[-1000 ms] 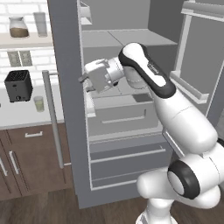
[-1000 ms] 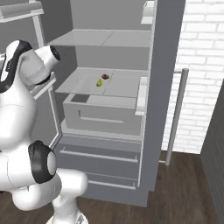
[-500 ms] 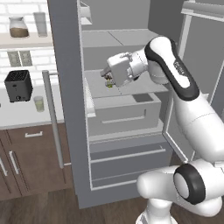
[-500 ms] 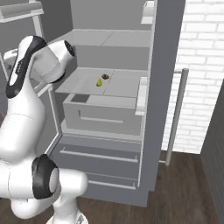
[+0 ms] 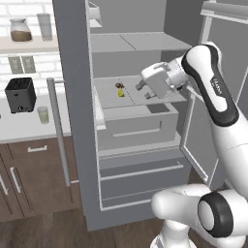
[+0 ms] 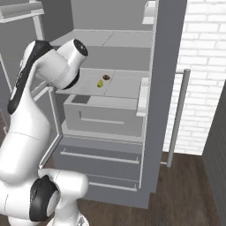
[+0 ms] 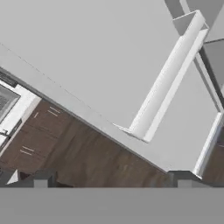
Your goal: Grab a lemon wedge from the fridge and one ice cube from the ice bowl, and put them in the glass of lemonade.
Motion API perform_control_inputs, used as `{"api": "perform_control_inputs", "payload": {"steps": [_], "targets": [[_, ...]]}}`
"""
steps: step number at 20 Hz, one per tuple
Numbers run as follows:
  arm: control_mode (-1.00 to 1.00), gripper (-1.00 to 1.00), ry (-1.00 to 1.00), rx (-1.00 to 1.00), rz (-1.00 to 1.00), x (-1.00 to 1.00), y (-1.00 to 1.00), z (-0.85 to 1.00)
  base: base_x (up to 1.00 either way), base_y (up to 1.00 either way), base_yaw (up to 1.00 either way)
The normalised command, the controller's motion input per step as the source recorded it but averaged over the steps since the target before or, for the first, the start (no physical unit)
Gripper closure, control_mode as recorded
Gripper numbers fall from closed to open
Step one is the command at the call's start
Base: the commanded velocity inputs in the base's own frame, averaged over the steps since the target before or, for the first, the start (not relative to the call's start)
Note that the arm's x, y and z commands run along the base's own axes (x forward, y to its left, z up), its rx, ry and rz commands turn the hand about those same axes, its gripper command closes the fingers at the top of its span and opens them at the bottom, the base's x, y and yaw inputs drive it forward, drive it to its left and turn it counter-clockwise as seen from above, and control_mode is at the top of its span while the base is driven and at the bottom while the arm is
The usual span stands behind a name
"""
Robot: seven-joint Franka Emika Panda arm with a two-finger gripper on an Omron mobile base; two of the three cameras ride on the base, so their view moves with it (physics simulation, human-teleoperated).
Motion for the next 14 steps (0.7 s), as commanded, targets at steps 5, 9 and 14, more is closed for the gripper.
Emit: {"api": "perform_control_inputs", "payload": {"steps": [5,9,14], "targets": [[-1.00,-1.00,-0.06,-0.25,-0.39,-0.35,-0.71,-0.30,0.00,0.00,0.00],[-1.00,-1.00,-0.06,-0.30,-0.45,-0.31,-0.49,-0.38,0.00,0.00,0.00],[-1.00,-1.00,0.05,-0.35,-0.45,-0.04,-0.25,-0.07,0.00,0.00,0.00]]}}
